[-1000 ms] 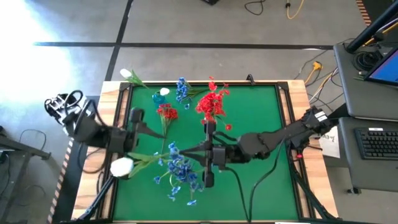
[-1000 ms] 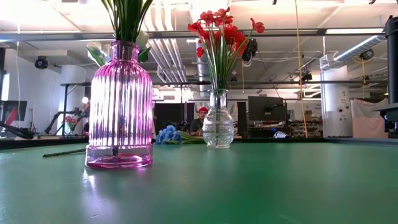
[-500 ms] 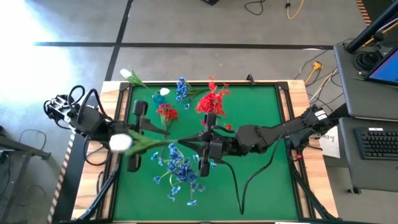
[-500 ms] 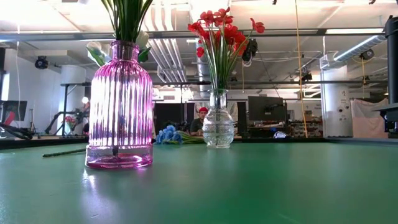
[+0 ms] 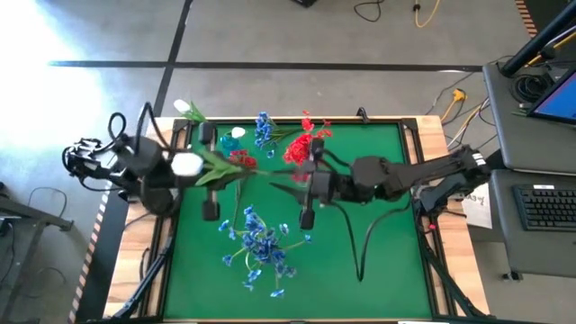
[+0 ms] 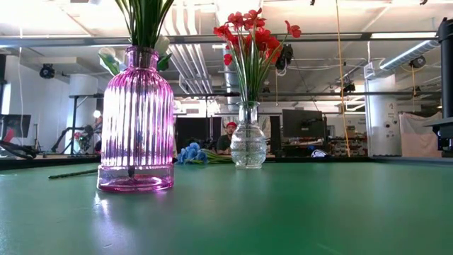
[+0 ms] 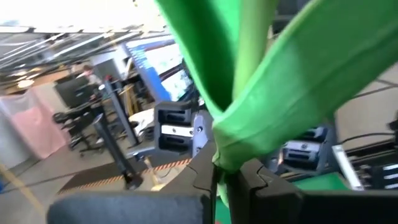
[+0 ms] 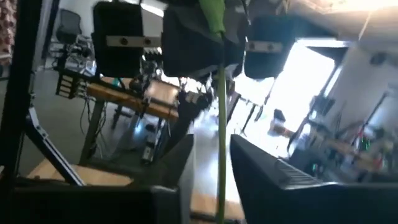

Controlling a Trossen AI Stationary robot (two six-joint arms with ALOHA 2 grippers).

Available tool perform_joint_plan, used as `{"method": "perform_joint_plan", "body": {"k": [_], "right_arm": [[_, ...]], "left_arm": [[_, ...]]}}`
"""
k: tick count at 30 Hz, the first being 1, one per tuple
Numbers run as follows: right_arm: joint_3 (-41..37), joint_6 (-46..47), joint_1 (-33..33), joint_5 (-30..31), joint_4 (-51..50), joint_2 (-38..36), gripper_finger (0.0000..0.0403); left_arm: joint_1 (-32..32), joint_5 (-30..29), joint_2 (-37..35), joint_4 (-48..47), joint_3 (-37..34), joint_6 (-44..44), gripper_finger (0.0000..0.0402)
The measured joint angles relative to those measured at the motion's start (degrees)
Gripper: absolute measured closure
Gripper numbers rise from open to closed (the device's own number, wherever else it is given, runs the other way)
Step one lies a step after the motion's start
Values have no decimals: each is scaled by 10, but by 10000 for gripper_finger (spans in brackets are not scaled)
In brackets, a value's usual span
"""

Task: Sort flowers into vase by color
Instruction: Put the white flower into the the blue vase

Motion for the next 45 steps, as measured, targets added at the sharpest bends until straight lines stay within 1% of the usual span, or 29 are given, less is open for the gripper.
{"method": "perform_joint_plan", "body": {"k": [3, 5, 7, 9, 11, 13, 15, 18, 20, 25, 28, 31, 33, 35, 41, 45], "right_arm": [[0, 21, -8, 11, -35, -17, 274], [0, 28, -10, 43, -60, -28, 255], [0, 33, -10, 81, -88, -40, 240], [0, 34, -10, 105, -123, -51, 228], [0, 45, -11, 107, -153, -60, 218], [0, 58, -11, 108, -176, -67, 212], [0, 67, -11, 107, -198, -76, 208], [0, 79, -11, 107, -220, -87, 207], [0, 82, -11, 109, -228, -90, 208], [0, 88, -11, 108, -235, -92, 208], [0, 94, -11, 108, -241, -91, 209], [0, 106, -11, 108, -255, -91, 209], [-1, 113, -11, 108, -262, -91, 209], [-1, 119, -11, 108, -265, -91, 209], [-7, 129, -11, 108, -266, -90, 209], [-7, 140, -12, 108, -265, -90, 209]], "left_arm": [[31, -1, -1, -7, 0, 0, 401], [55, -11, -3, -16, 0, 0, 401], [80, -41, -7, -33, 0, -1, 401], [110, -71, -13, -55, 0, -6, 401], [143, -87, -21, -89, 2, -12, 401], [181, -89, -28, -130, 11, -29, 401], [227, -89, -36, -178, 17, -46, 401], [310, -83, -47, -225, 19, -65, 401], [372, -44, -50, -250, 19, -70, 401], [536, 139, -46, -274, 18, -78, 401], [620, 208, -37, -278, 13, -74, 402], [684, 266, -24, -301, 6, -70, 402], [714, 286, -14, -318, -2, -67, 402], [729, 291, -5, -337, -12, -57, 402], [734, 292, 19, -345, -55, -30, 401], [734, 292, 28, -337, -80, -28, 401]]}}
